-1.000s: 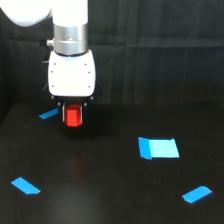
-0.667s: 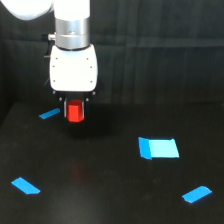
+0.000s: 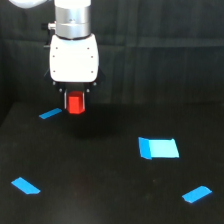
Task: Pick up the red object from the table
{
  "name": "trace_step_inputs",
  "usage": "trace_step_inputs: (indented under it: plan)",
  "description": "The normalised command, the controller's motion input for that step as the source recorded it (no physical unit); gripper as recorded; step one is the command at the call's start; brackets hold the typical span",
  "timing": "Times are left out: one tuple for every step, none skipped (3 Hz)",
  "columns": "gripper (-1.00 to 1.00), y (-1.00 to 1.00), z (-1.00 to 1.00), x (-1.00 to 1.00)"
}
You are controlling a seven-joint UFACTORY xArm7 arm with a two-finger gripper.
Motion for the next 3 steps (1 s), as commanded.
trace_step_inputs:
  plan:
    - [-0.96,0.01,0.78,0.09]
    - [-0.92,-0.13,0.54,0.0]
    - [-0.81,-0.11,0.13,-0.01]
